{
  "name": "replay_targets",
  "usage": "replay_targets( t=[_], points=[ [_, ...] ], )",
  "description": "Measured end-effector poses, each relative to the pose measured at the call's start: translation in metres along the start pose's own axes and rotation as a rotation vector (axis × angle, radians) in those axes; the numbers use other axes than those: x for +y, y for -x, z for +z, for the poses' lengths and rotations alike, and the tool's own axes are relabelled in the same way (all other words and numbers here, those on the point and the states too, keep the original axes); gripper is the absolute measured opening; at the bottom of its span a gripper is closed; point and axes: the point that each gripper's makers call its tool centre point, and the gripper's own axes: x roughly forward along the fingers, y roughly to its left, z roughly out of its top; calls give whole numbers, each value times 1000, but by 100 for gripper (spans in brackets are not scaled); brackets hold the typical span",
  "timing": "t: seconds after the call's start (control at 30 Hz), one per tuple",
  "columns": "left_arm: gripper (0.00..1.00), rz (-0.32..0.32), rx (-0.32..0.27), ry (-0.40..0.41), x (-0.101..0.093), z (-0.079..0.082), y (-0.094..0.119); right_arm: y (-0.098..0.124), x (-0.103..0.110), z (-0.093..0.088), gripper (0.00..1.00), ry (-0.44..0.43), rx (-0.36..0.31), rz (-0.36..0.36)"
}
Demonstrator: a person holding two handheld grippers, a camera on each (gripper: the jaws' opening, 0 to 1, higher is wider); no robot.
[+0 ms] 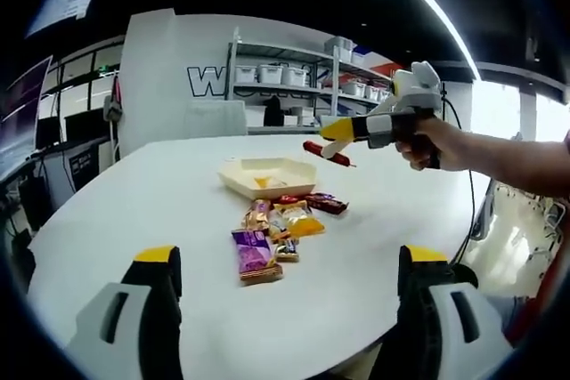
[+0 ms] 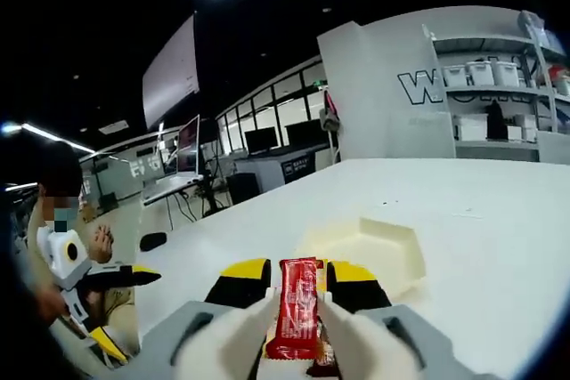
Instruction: Place the target food into the container with the food tongs after gripping and lifting it, then release it inside without dropping or visibly crushing the food.
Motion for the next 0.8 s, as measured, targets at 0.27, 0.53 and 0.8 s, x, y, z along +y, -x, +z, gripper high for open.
replay_targets(
  t=[0.27, 0.53, 0.8],
  points=[
    [99, -6, -7, -7, 1, 5, -1, -11, -11, 3, 19, -5, 4, -14],
    [99, 8, -10, -30, 2, 7, 1, -19, -23, 11, 19, -26, -7, -38],
    [99, 14, 0, -15, 7, 7, 4, -25, -27, 15, 19, -19, -5, -49]
  ],
)
